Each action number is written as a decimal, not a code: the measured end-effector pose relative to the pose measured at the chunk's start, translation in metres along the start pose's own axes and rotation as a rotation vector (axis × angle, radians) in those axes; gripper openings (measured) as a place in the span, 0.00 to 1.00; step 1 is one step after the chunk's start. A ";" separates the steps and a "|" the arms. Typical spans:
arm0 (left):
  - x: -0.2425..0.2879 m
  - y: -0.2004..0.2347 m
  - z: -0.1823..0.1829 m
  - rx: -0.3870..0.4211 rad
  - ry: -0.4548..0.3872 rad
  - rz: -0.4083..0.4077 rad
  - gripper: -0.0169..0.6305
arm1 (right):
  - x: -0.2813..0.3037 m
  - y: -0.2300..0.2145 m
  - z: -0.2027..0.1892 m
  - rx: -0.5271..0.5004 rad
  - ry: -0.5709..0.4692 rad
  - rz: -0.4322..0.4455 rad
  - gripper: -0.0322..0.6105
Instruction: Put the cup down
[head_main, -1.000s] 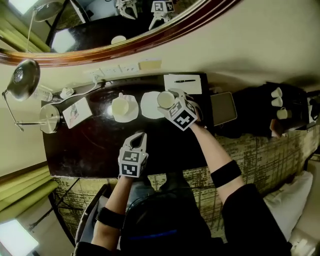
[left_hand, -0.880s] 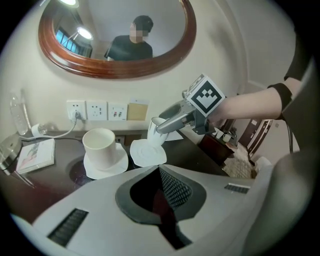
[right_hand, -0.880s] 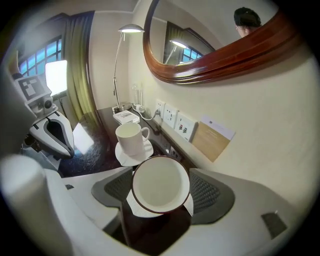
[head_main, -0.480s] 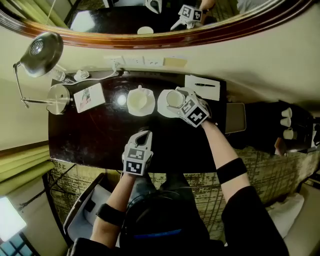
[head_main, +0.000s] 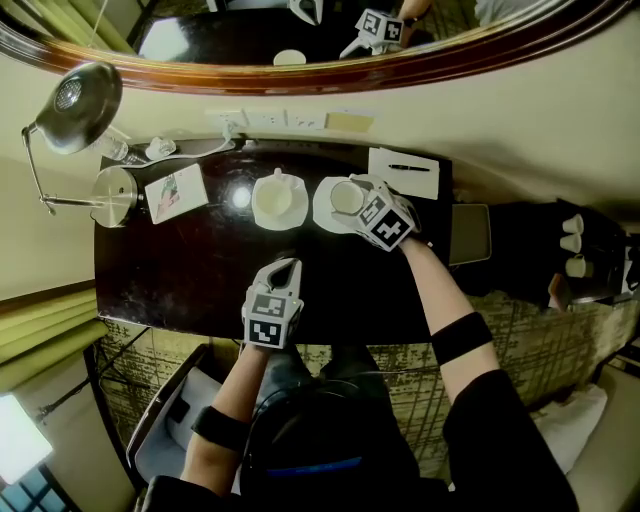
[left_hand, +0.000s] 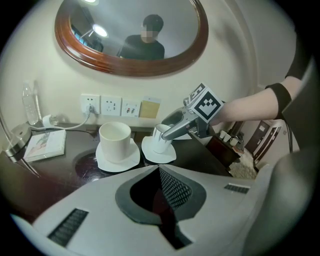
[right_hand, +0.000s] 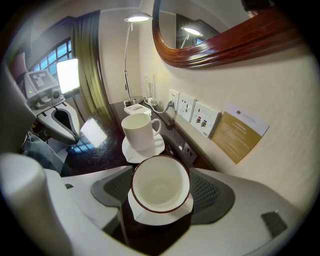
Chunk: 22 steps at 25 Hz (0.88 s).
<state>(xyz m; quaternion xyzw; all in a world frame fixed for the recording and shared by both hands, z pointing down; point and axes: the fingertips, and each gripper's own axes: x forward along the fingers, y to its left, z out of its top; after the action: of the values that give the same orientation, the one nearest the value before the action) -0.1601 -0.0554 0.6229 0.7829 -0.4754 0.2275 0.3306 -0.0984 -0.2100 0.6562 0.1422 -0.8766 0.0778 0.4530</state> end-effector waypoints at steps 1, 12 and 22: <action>0.000 0.000 0.000 -0.001 0.000 0.000 0.03 | 0.000 -0.001 0.000 0.004 -0.005 -0.003 0.65; -0.008 -0.009 0.007 0.014 -0.016 0.015 0.03 | -0.010 0.002 -0.005 0.036 0.005 -0.014 0.71; -0.046 -0.011 0.035 0.016 -0.092 0.083 0.03 | -0.084 0.015 0.027 0.111 -0.144 -0.072 0.59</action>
<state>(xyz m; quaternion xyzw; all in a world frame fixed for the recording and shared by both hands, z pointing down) -0.1697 -0.0503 0.5648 0.7749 -0.5202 0.2085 0.2923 -0.0777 -0.1878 0.5723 0.2039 -0.8955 0.0996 0.3828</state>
